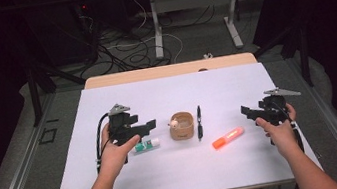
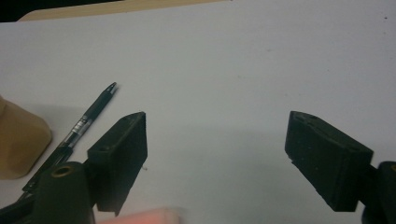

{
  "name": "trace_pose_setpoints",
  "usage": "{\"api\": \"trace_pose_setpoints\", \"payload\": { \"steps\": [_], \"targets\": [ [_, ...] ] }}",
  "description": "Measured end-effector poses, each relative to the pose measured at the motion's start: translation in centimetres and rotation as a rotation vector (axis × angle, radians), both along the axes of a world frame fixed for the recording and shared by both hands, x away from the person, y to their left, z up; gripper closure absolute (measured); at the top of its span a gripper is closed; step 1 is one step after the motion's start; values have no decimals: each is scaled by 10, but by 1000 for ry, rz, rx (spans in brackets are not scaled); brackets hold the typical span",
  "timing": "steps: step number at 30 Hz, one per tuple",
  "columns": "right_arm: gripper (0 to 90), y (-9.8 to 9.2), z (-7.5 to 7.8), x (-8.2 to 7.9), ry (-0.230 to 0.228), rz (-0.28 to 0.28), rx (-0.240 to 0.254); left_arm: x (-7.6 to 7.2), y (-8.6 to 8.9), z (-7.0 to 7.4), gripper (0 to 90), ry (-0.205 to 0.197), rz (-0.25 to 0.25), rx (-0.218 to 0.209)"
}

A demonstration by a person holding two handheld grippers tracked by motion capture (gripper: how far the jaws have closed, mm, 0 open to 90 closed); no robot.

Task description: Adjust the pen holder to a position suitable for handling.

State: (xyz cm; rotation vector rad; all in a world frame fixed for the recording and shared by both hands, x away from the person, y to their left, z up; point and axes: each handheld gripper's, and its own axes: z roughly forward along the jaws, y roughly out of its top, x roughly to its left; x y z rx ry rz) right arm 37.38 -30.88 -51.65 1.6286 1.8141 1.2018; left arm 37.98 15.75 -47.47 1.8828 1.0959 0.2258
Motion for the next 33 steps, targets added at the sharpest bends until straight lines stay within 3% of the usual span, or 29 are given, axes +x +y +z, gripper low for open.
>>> {"api": "trace_pose_setpoints", "payload": {
  "steps": [1,6,9,10,15,21,24,29,31,33],
  "targets": [
    [250,0,0,0,-7,12,-11,-1,3,-1,162,8,3,-5],
    [337,5,4,-2,-33,69,-63,-4,16,-10,148,-10,15,54],
    [365,9,5,-3,-22,127,-86,-6,22,-16,71,-17,17,53],
    [406,12,3,-2,-8,165,-105,-7,24,-17,2,-21,11,54],
    [413,16,-1,3,-15,220,-150,-12,32,-18,4,-36,17,78],
    [418,26,-4,4,-4,264,-195,-13,41,-24,4,-49,55,48],
    [572,29,-5,5,6,303,-169,-11,44,-29,5,-39,73,42],
    [808,33,-6,6,-34,339,-237,-10,48,-33,5,-31,90,38],
    [880,35,-9,10,1,370,-276,-9,49,-34,4,-37,88,37],
    [892,36,-11,11,13,377,-287,-9,49,-35,4,-35,89,37]
  ]
}}
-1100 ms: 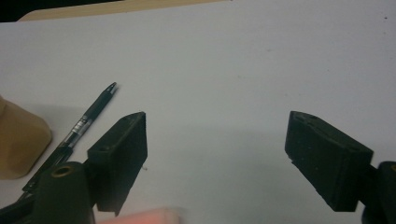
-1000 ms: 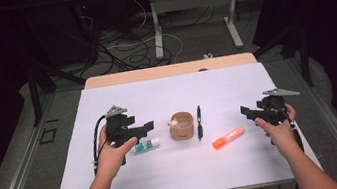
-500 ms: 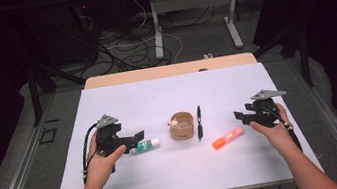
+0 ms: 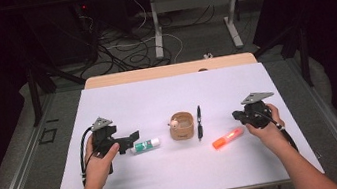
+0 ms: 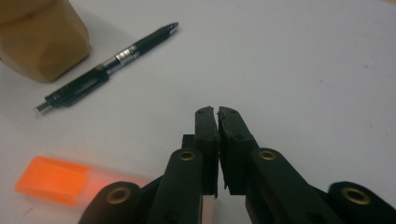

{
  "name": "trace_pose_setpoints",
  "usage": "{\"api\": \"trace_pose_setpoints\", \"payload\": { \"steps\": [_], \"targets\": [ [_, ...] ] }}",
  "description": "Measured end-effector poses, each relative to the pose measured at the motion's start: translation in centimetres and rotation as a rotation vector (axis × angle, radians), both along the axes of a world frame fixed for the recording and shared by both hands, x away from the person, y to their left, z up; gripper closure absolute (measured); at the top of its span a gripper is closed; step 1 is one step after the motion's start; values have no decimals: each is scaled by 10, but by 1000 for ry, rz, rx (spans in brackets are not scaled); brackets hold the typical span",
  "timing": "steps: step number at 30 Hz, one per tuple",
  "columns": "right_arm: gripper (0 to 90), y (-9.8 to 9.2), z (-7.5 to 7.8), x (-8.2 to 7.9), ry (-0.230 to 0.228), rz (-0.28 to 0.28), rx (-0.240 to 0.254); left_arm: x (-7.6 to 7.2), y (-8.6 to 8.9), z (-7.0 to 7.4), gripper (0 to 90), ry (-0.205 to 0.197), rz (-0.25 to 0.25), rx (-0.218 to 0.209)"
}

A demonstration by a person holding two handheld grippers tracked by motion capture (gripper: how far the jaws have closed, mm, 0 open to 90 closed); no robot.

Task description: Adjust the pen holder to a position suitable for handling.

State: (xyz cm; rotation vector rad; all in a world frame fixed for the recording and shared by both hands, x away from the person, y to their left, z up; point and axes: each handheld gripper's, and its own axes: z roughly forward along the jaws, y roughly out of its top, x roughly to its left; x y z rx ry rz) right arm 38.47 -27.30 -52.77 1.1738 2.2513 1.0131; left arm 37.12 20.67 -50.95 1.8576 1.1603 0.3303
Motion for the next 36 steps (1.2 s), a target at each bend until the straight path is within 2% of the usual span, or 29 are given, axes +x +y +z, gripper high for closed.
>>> {"api": "trace_pose_setpoints", "payload": {
  "steps": [1,2,10,19,21,27,32,36],
  "targets": [
    [900,1,-4,2,24,10,-13,0,0,-1,5,2,-2,0],
    [900,1,-4,2,24,10,-13,0,0,-1,5,3,-1,4],
    [900,6,-13,5,107,48,-40,1,-1,-2,5,2,-1,0],
    [900,6,-18,6,154,67,-68,4,2,-3,5,11,-7,-9],
    [900,7,-18,5,174,63,-58,5,2,-4,5,9,-8,-1],
    [900,8,-15,0,190,71,-77,2,5,-2,5,5,-5,7],
    [900,8,-14,-7,238,80,-85,2,7,-3,5,9,8,7],
    [900,8,-11,-15,305,57,-63,2,8,-3,5,4,10,9]
  ]
}}
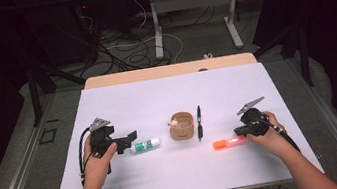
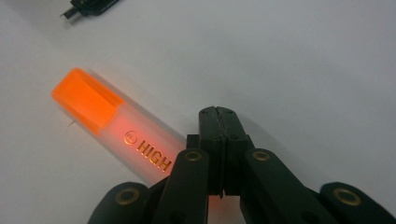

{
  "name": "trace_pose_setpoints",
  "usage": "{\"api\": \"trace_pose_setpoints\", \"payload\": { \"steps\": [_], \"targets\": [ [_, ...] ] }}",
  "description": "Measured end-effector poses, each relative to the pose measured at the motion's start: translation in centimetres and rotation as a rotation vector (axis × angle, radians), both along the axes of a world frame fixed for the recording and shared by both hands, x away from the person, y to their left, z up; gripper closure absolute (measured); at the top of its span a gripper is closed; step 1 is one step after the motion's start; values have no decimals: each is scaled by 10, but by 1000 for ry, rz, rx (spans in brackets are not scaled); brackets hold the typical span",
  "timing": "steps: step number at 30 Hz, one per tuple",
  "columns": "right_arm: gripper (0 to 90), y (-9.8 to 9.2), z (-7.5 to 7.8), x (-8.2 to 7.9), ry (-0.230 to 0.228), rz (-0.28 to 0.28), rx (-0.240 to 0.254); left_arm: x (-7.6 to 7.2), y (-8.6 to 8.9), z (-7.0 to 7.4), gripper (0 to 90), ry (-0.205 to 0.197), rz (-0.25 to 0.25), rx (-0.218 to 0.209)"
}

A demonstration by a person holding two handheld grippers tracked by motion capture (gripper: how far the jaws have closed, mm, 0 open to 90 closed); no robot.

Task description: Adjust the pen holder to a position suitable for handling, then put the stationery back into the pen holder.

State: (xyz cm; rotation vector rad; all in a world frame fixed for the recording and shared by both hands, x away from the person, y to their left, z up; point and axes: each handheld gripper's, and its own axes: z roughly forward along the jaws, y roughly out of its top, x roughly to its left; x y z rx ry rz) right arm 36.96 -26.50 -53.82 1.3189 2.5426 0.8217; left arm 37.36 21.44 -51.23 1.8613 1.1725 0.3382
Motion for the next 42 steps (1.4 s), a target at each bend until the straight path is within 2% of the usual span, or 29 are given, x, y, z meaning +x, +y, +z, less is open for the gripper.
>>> {"api": "trace_pose_setpoints", "payload": {
  "steps": [5,6,7,8,9,11,13,18,20,22,26,28,31,34,35,36,37,38,40,42],
  "targets": [
    [900,5,4,-11,29,-8,0,1,-1,-1,5,-10,4,-3],
    [900,5,5,-13,28,-13,-4,1,-1,-1,5,-8,3,-1],
    [900,5,3,-15,9,-13,19,1,-1,-1,5,-8,2,0],
    [900,4,9,-18,68,-18,-39,1,-2,-1,5,-8,3,0],
    [900,5,6,-21,31,-40,3,1,-2,-1,5,-6,2,-3],
    [900,4,6,-27,43,-48,7,1,-2,-1,5,-6,1,-8],
    [900,4,5,-33,65,-58,7,2,-3,-1,5,-6,-1,-7],
    [900,10,2,-45,120,-35,6,2,-5,-1,5,-7,-4,-3],
    [900,10,2,-48,121,-2,12,2,-5,-1,5,-7,-6,-1],
    [900,12,2,-50,138,-26,13,2,-5,-1,5,-7,-7,-1],
    [900,13,4,-50,177,-26,12,2,-6,-1,5,-8,-9,-2],
    [900,12,5,-50,176,-40,13,3,-6,-1,5,-9,-10,-2],
    [871,9,7,-49,123,-48,35,3,-5,-2,5,-7,-9,-2],
    [825,7,10,-49,101,-65,50,2,-5,-1,5,-8,-7,-1],
    [807,7,11,-48,82,-61,46,2,-5,-1,5,-7,-7,0],
    [793,8,13,-49,82,-80,50,2,-5,-1,6,-8,-5,-1],
    [778,7,14,-49,71,-57,54,2,-5,-1,5,-9,-4,-2],
    [758,9,15,-50,64,-65,55,2,-5,-1,6,-9,-3,-2],
    [728,12,18,-51,43,-48,52,2,-5,-1,5,-12,-4,0],
    [691,15,20,-52,45,-34,54,2,-4,-1,5,-11,-3,1]
  ]
}}
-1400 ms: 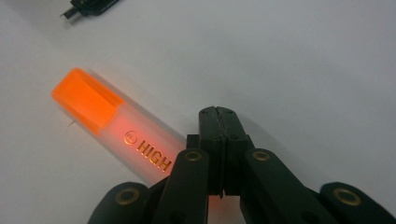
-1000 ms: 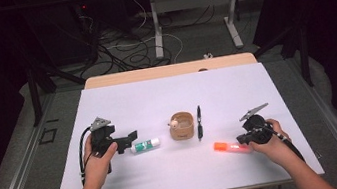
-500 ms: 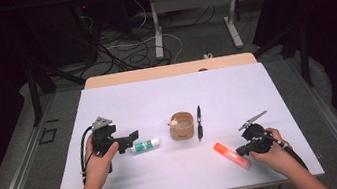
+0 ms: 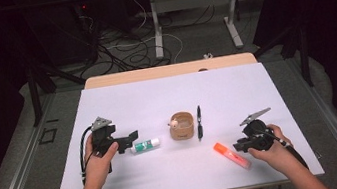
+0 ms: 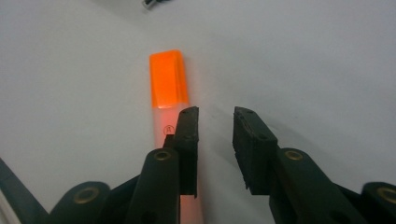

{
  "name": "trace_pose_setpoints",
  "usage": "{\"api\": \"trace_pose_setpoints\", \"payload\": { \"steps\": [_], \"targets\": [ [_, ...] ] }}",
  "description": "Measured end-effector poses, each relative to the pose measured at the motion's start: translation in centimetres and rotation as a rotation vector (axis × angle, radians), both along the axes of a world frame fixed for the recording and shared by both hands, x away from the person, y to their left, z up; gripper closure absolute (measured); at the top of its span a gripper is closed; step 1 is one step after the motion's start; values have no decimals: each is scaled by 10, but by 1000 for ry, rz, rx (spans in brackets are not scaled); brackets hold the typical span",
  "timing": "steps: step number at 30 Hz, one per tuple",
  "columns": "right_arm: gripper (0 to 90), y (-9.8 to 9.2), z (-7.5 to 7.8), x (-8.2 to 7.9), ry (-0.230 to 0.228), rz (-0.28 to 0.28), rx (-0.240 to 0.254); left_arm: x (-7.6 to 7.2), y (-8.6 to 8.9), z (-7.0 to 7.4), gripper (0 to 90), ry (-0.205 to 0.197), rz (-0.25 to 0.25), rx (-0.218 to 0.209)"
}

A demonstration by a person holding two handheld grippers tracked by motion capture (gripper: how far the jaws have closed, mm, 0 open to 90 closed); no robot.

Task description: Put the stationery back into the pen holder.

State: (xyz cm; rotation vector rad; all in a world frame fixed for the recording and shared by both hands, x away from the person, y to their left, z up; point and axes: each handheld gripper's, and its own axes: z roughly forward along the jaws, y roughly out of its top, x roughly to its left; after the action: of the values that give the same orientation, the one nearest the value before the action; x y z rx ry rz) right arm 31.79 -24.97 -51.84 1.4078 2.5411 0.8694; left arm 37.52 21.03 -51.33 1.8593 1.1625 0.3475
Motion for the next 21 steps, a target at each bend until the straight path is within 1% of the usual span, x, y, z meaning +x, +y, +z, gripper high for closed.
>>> {"api": "trace_pose_setpoints", "payload": {
  "steps": [3,4,6,8,9,10,11,13,14,15,16,17,19,21],
  "targets": [
    [635,5,0,-1,-21,29,-3,0,1,0,6,-2,0,-5],
    [619,7,-1,-2,-26,33,-11,1,1,0,6,-3,0,-5],
    [594,9,-2,-2,-42,64,-20,1,0,0,7,-5,1,-8],
    [568,12,-2,-3,-44,73,-33,0,-1,1,7,-3,-1,-6],
    [556,13,-3,-4,-56,84,-43,0,-1,1,7,-7,-7,-1],
    [550,14,-2,-5,-54,78,-52,0,-1,1,7,-4,-4,-4],
    [545,15,-2,-5,-51,92,-46,0,-1,1,7,-6,-4,-2],
    [530,17,-3,-7,-59,99,-54,0,-1,1,7,-7,-6,2],
    [522,17,-3,-7,-62,115,-58,0,0,2,7,1,-16,6],
    [509,19,-2,-9,-44,104,-70,-1,0,2,7,1,-16,5],
    [494,19,-2,-9,-32,122,-87,-1,-1,2,9,-6,-11,3],
    [481,20,-4,-9,-56,129,-85,-1,-1,2,10,-5,-10,4],
    [479,21,-5,-11,-44,137,-105,-1,-1,2,10,-5,-9,2],
    [478,22,-7,-12,-42,142,-106,-1,-1,2,10,-5,-10,2]
  ]
}}
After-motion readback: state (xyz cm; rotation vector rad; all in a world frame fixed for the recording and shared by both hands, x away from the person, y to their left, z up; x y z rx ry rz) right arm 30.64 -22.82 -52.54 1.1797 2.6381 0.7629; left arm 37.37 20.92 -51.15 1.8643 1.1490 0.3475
